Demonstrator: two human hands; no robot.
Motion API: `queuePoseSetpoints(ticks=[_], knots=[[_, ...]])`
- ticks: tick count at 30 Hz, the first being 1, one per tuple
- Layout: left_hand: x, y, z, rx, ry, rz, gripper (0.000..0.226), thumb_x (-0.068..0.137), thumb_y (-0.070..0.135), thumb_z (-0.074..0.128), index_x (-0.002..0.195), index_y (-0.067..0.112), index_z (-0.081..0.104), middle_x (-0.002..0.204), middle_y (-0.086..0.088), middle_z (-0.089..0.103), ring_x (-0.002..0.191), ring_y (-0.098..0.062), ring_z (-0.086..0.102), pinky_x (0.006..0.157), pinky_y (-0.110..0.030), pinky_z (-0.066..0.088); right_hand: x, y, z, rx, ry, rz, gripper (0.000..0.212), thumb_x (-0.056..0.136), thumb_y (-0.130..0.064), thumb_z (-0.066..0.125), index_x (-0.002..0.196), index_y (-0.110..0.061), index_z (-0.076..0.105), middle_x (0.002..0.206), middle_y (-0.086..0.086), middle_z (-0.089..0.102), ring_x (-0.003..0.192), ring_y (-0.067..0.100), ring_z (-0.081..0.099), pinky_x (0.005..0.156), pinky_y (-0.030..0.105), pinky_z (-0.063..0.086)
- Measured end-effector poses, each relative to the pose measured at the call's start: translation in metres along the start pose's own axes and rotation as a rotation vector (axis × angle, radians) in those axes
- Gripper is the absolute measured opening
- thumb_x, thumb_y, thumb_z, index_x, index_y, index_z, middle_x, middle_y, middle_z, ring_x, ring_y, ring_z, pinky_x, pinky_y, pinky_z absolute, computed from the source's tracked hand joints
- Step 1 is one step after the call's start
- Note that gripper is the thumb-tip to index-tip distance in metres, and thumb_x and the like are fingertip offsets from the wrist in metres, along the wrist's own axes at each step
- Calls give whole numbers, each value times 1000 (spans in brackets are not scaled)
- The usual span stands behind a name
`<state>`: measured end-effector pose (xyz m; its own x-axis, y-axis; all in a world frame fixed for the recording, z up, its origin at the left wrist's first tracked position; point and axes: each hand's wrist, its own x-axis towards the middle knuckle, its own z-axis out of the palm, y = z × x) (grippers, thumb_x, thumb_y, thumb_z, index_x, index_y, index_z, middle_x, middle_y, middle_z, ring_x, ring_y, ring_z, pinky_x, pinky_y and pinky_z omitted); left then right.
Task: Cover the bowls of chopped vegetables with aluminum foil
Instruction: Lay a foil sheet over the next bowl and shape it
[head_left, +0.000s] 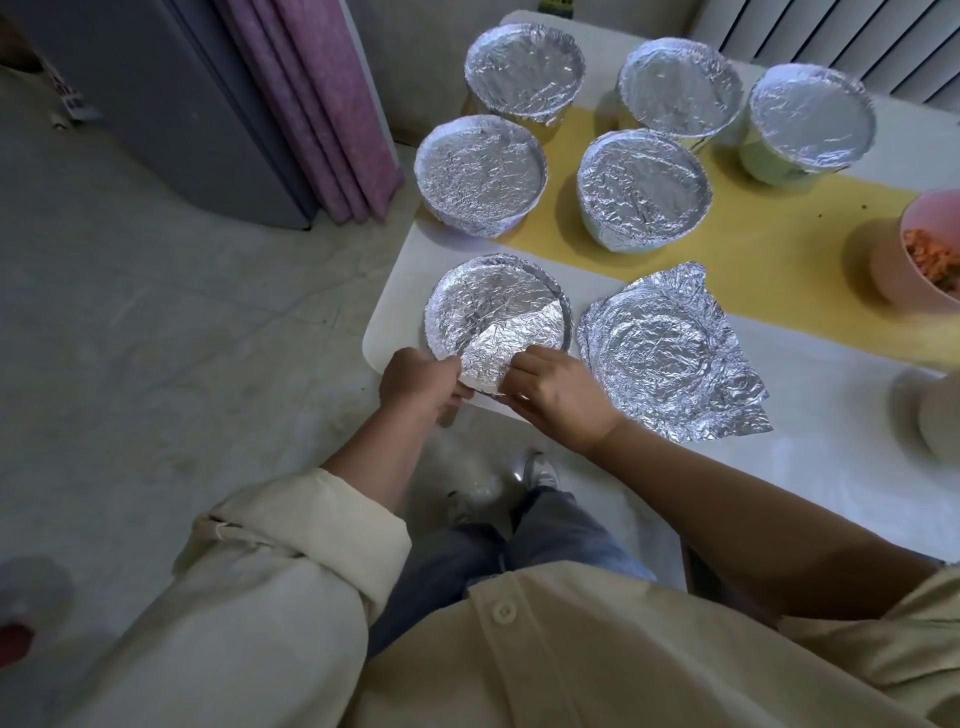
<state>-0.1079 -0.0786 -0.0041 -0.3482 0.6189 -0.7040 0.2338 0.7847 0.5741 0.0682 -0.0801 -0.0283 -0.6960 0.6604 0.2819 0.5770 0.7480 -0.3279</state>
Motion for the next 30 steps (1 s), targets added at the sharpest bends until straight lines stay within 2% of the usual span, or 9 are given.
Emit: queuePoseSetpoints(ticks=[3,6,8,13,17,20,23,25,30], knots=[[-2,-2,2,-65,50,-3,24,85,22,56,79,1,66,64,-8,73,64,-25,73,72,-38,61,3,-3,5,13,-8,26,23,91,-18,60,72,-6,62,73,7,57,67,28,54,56,36,45],[-11,-4,10,-178,-69,-102,29,92,30,60,87,2,61,77,-13,71,65,-28,68,65,-34,57,6,-3,5,2,20,26,23,91,-17,59,72,-6,62,72,7,56,66,27,53,57,35,41],[-16,-4,19,-233,-148,-135,23,97,19,53,100,-2,59,85,-20,68,63,-27,66,64,-32,57,8,-5,7,1,26,19,27,93,-18,54,70,-6,60,71,8,55,65,27,52,57,35,39],[-16,-3,27,-239,-95,-84,33,97,6,42,124,-12,51,74,-19,65,50,-21,65,42,-24,53,11,-7,12,7,25,26,28,93,-19,53,67,-7,58,70,8,54,64,27,51,57,35,38],[-15,-4,25,-208,-124,-108,32,95,15,45,119,-3,57,93,-19,73,56,-22,68,69,-37,59,10,-7,13,22,26,31,28,93,-19,53,69,-6,59,71,8,55,64,27,52,57,36,41],[-11,-5,25,-194,-112,-79,34,92,7,43,117,-11,56,78,-20,70,47,-21,67,58,-32,59,10,-7,13,52,8,53,32,95,-25,51,71,-7,62,72,8,56,66,27,53,56,36,44],[-9,-4,23,-186,-110,-83,36,90,4,42,120,-14,52,80,-25,68,47,-25,67,74,-49,60,9,-5,6,188,-52,89,32,92,-33,53,81,-8,70,77,6,60,73,25,57,60,33,46],[-9,-3,21,-184,-127,-93,36,93,4,42,123,-14,48,81,-24,67,53,-27,66,76,-48,59,7,-2,0,265,-76,103,31,92,-31,52,86,-8,73,79,6,61,74,23,58,63,33,47],[-10,0,21,-142,-111,-73,43,97,5,40,137,-12,38,96,-27,68,38,-16,63,41,-24,52,6,4,-6,302,-99,131,18,88,-23,64,83,-8,73,77,5,62,72,21,59,63,34,48]])
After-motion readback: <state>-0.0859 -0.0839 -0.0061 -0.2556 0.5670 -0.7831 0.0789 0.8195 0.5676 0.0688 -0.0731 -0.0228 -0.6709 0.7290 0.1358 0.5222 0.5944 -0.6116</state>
